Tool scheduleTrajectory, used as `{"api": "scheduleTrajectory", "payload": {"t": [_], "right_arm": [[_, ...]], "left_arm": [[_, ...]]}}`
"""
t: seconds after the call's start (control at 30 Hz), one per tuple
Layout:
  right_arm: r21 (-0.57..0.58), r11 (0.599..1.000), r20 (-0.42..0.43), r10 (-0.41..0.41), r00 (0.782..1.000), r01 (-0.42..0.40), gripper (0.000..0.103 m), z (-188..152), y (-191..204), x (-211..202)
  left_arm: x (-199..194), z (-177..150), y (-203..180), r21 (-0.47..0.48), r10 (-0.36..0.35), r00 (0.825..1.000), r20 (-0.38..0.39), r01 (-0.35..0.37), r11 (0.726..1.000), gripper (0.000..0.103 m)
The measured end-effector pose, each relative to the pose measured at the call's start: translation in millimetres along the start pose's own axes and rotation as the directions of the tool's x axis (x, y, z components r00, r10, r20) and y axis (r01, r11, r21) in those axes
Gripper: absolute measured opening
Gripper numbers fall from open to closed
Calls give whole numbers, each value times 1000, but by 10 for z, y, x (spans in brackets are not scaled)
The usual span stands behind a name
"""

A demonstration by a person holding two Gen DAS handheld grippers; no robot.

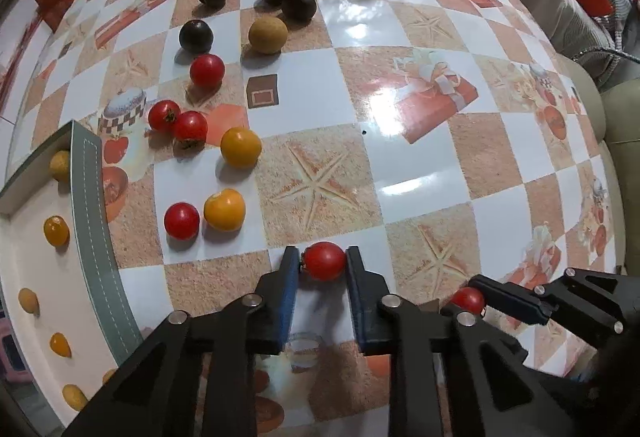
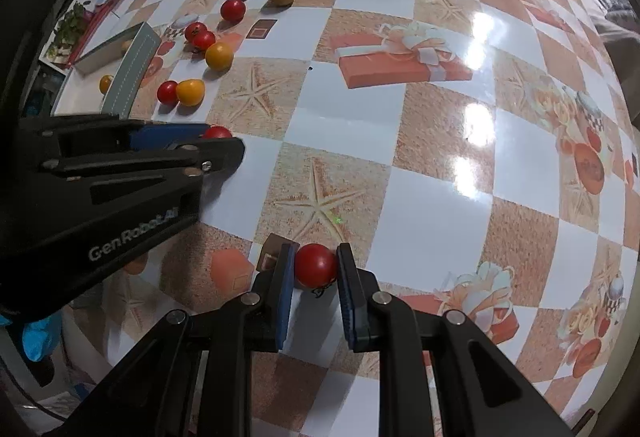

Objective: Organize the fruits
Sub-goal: 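Grasp a red cherry tomato with the right tool while the left tool grasps another, then carry both red cherry tomatoes over the white tray and open both tools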

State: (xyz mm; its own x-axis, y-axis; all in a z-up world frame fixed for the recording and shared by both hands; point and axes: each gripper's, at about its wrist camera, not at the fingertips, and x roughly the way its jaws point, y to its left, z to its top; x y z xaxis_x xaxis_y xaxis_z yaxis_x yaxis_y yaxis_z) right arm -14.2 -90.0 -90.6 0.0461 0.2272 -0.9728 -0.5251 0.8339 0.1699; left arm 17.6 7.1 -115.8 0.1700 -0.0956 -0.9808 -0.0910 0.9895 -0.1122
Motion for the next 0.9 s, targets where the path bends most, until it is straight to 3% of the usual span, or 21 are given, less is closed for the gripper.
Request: {"api": "scheduleTrajectory", "payload": {"t": [0.13, 0.5, 0.9], "right_arm": [[27, 999, 2, 20, 1000, -20, 22, -35, -168, -119], [59, 997, 6, 58, 998, -58, 22, 62, -238, -207], [37, 997, 3, 65, 998, -65, 23, 184, 3, -221]], "left_arm": [[-89, -87, 141, -42, -59, 998, 1, 59, 997, 24], [-303, -193, 311, -70, -64, 998, 24, 66, 995, 24], [-601, -380, 597, -115, -55, 995, 78, 64, 991, 24]]}}
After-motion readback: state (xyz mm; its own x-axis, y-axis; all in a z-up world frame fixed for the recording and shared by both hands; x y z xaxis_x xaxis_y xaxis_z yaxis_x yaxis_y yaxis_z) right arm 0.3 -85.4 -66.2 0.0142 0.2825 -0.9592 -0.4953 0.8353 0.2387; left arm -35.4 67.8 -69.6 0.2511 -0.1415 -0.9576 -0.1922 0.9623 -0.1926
